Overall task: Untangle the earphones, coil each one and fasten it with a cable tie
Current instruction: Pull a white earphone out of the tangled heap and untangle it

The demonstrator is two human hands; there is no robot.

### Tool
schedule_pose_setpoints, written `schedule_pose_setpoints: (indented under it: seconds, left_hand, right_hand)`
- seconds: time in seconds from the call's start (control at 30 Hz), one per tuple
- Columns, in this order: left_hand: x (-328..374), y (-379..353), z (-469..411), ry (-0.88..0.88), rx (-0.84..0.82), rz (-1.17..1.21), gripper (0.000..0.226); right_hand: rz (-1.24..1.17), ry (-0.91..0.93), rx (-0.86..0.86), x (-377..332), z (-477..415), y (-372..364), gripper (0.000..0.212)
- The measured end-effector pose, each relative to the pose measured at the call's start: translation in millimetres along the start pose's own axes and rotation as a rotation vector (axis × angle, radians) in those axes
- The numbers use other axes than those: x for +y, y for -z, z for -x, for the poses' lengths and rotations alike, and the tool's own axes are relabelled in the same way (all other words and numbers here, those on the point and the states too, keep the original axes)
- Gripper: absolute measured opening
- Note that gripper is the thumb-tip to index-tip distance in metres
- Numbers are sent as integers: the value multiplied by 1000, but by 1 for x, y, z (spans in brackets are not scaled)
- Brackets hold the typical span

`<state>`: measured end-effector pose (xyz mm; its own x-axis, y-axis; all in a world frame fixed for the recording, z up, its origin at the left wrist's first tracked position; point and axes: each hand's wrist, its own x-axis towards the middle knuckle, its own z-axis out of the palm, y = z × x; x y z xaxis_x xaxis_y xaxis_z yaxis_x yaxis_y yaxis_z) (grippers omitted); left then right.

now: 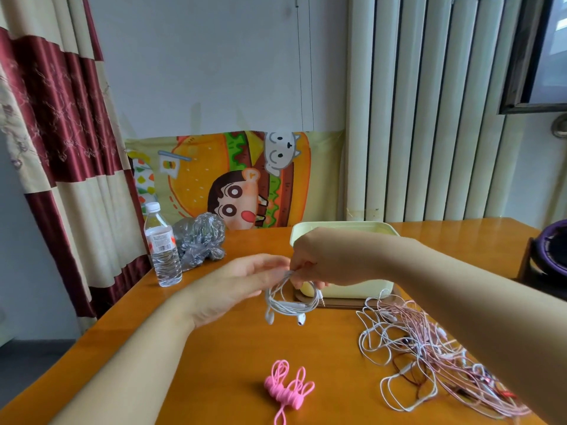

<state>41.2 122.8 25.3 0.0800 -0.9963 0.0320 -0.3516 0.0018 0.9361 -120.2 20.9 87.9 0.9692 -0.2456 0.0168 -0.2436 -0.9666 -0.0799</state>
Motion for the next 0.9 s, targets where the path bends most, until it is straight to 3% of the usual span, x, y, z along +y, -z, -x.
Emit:
schedule_pose_setpoints:
  seconds: [0.1,0.33,0.5,0.7,0.9]
  left_hand:
    - [16,-2,-8,18,-188,-172,41]
    - [21,-8,-21,204,-484,-138,40]
    - [15,-14,-24,293,-429,-132,40]
    - [11,-12,-26,295,-397,-81,27]
    - [3,-14,-23,266,-378,81,36]
  right_hand:
    - [162,66,-12,-6,-7,-2,29]
    - [374,160,-17,-9,-11,-8,31]
    - [493,109,29,-3,-10,-18,20]
    - [653,252,72,6,-1,-33,19]
    - [554,316,198,21,2,-46,21]
